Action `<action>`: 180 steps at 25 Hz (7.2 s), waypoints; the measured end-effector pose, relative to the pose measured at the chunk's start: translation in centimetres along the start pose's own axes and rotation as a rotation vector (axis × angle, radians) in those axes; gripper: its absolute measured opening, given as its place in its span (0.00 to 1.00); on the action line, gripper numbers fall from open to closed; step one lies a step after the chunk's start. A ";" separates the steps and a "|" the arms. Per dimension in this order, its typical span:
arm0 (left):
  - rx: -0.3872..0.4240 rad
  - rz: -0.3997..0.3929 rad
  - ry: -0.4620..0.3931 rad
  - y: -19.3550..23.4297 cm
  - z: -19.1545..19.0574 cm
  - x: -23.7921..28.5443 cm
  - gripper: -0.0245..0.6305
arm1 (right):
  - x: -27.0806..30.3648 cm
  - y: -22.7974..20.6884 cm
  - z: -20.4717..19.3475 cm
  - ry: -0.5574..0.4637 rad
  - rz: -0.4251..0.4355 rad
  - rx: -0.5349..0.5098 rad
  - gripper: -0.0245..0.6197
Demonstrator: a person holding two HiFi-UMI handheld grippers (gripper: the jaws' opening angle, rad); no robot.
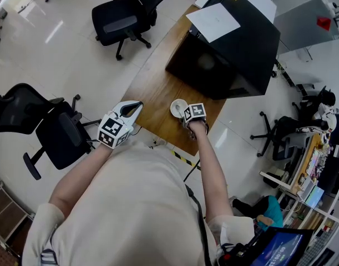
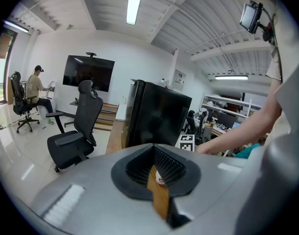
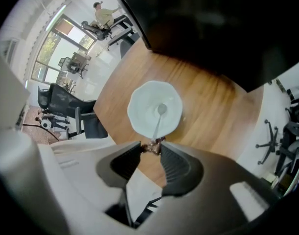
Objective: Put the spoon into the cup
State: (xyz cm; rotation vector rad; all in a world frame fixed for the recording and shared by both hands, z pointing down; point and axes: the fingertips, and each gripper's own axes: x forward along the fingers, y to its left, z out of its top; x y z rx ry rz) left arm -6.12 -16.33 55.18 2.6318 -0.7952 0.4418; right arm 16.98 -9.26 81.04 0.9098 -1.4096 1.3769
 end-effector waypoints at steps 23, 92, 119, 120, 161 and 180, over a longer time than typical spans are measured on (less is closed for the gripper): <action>0.024 -0.071 0.006 0.2 0.7 0.9 0.04 | -8.3 0.3 3.4 -0.596 -0.109 0.060 0.41; 0.002 -0.381 -0.013 2.1 0.7 -2.8 0.04 | -32.1 18.4 -7.1 -1.605 -0.283 0.227 0.26; 0.053 -0.047 -0.031 -13.4 -6.9 -12.0 0.04 | -25.4 12.4 -29.7 -1.479 -0.091 0.213 0.26; 0.052 -0.036 -0.032 -14.0 -7.4 -12.7 0.04 | -25.2 12.5 -30.2 -1.474 -0.082 0.197 0.26; 0.015 -0.085 -0.045 -12.8 -6.6 -16.9 0.04 | -21.8 17.4 -28.1 -1.406 0.012 0.219 0.26; 0.037 -0.159 -0.004 -11.9 -6.7 -15.4 0.04 | -21.4 16.5 -27.3 -1.403 -0.159 0.279 0.19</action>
